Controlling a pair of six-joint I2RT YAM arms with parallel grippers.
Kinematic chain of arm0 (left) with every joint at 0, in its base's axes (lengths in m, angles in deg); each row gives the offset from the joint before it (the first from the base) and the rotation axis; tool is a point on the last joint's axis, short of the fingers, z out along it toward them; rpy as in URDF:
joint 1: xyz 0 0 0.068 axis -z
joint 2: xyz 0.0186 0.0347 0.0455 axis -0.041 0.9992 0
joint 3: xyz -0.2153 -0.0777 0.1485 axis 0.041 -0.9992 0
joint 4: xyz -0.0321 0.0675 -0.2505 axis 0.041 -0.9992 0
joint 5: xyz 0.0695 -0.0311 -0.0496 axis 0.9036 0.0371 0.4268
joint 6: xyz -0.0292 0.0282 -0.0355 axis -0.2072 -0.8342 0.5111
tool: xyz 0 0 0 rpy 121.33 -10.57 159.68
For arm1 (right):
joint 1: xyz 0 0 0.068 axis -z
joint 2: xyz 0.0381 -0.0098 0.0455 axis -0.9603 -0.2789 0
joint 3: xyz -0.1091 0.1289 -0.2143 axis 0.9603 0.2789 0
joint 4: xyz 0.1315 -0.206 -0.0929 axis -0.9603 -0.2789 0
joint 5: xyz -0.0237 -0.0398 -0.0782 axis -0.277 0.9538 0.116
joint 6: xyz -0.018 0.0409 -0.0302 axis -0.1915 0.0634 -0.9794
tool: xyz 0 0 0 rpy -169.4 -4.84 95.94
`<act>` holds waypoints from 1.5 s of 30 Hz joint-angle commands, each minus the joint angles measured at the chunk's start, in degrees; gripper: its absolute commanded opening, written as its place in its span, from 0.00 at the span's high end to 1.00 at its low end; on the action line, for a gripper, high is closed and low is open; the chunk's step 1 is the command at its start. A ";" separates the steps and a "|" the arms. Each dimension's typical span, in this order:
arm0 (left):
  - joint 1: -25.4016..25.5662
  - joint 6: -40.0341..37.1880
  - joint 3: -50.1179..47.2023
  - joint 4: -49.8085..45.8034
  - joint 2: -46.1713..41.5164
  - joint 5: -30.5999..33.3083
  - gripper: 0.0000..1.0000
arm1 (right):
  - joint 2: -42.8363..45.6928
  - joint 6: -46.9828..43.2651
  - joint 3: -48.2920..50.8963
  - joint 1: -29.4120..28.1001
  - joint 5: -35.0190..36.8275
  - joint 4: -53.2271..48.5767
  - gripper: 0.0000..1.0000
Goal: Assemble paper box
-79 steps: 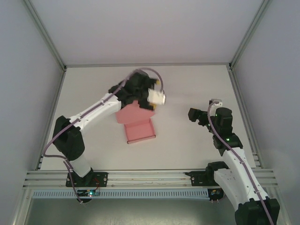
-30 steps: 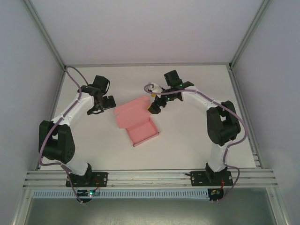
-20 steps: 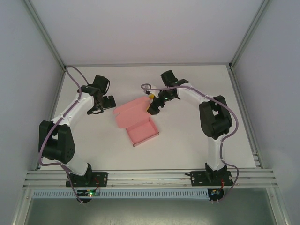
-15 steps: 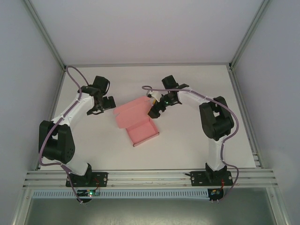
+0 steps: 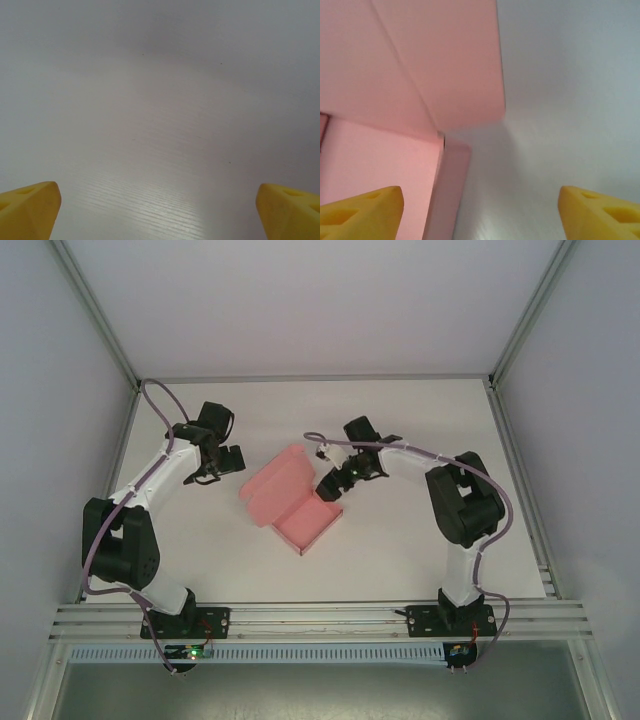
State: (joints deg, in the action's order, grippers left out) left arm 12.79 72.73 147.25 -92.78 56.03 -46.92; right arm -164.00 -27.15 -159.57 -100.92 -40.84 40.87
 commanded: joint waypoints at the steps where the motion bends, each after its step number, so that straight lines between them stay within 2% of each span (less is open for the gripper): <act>1: -0.06 -0.70 0.31 0.60 -1.48 2.55 0.00 | 4.63 5.90 3.62 -1.61 4.32 4.78 0.28; 2: 0.04 -0.68 0.54 0.51 -1.54 2.62 0.00 | 5.09 6.59 4.08 -2.01 6.10 4.76 0.32; 4: 0.09 -0.66 1.03 0.34 -1.05 2.67 0.00 | 5.91 7.64 5.04 -3.15 9.83 5.54 0.47; 7: 0.02 -0.53 1.37 -0.10 -1.05 3.10 0.00 | 6.32 9.06 5.92 -4.13 12.21 6.27 0.57; 13: 0.04 -0.66 0.81 -0.16 -2.06 4.15 0.00 | 6.65 11.57 7.94 -5.41 15.16 6.54 0.60; 16: 0.03 -0.52 0.67 -0.19 -2.44 4.63 0.00 | 6.72 12.94 9.01 -6.16 17.38 6.91 0.69; 18: 0.00 -0.44 0.76 -0.28 -2.55 4.65 0.00 | 7.45 14.58 9.75 -6.55 20.72 7.39 0.76; 21: 0.10 -0.05 0.87 -0.46 -2.76 4.85 0.00 | 9.55 17.65 10.99 -7.16 26.80 8.62 0.81; 25: 0.08 1.05 0.48 0.21 -3.66 5.01 0.00 | 11.55 30.07 12.83 -7.72 37.76 9.19 0.88; 28: -0.01 1.23 0.10 1.10 -4.18 4.44 0.00 | 11.34 44.14 14.01 -8.91 43.78 7.72 0.92; 32: 0.11 -0.10 -0.53 3.24 -4.95 1.62 0.00 | 11.49 54.30 16.38 -11.91 47.48 6.69 0.92; 35: 0.09 -3.16 -2.81 9.04 -6.63 -5.88 0.00 | 13.95 58.77 18.48 -14.02 48.91 7.99 0.90; 39: 0.27 -11.58 -9.58 25.66 -9.38 -28.65 0.04 | 17.12 59.03 18.60 -15.36 51.63 7.17 0.72; 41: 0.49 -15.94 -11.51 32.06 -9.43 -37.96 0.05 | 19.11 56.55 18.84 -14.89 53.34 7.36 0.67; 44: 0.64 -21.17 -10.09 32.98 -7.17 -43.62 0.08 | 22.41 52.04 20.26 -12.47 51.56 10.13 0.53; 45: 0.61 -23.02 -9.24 32.33 -6.10 -45.18 0.10 | 23.50 49.52 21.13 -11.50 50.17 12.20 0.51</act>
State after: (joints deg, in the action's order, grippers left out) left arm 12.89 58.17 136.30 -67.73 48.53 -80.10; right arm -143.20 26.40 -140.31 -114.40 8.41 50.11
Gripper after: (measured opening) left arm 0.908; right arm 0.476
